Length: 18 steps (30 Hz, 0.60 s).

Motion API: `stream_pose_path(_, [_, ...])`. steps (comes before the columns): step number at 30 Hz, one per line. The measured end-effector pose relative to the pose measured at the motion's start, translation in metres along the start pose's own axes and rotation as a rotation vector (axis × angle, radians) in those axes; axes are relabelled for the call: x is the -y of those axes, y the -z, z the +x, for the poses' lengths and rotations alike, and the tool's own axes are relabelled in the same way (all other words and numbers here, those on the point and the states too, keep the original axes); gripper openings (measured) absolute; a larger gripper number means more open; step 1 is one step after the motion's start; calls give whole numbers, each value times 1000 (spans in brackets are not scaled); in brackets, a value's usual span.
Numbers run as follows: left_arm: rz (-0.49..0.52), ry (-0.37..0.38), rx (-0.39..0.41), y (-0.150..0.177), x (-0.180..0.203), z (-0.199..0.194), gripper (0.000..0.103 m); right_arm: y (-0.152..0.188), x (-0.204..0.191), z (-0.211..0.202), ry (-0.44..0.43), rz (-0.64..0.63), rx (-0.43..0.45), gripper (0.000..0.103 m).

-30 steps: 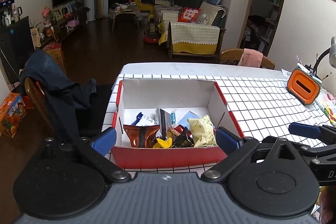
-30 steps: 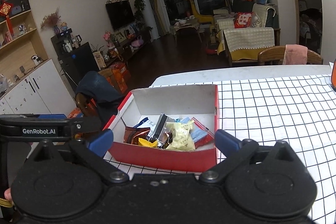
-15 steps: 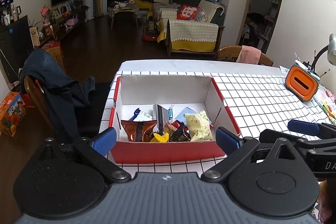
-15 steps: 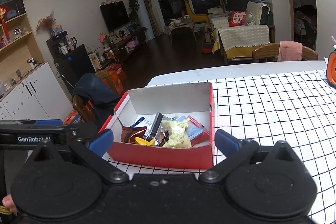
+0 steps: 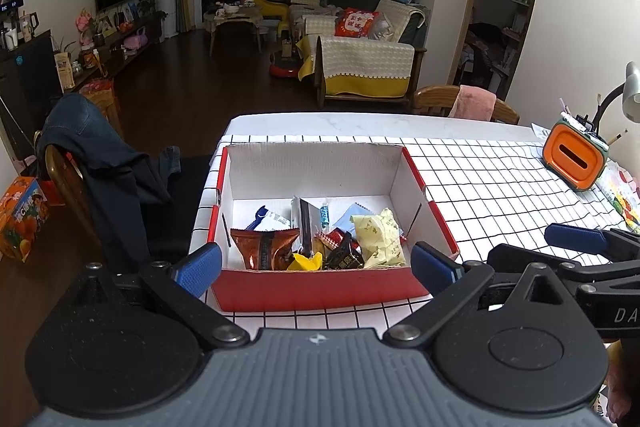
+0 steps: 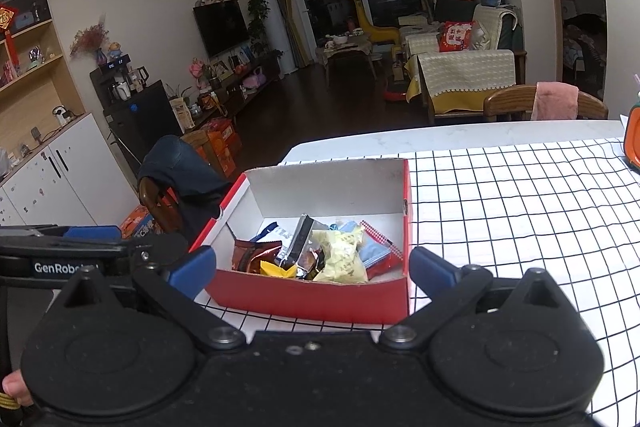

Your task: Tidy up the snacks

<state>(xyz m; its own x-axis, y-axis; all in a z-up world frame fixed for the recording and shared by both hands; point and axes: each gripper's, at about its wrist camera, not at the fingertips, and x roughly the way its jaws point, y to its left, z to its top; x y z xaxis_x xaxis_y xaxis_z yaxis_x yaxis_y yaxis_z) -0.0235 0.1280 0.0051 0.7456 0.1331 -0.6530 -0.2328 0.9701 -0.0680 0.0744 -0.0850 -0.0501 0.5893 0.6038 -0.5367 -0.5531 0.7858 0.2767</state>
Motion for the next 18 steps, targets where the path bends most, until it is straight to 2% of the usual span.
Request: stream_pose_path(18, [-7,0,-20,-1,-6,9,101,-1,0,6,2,11,-10,103])
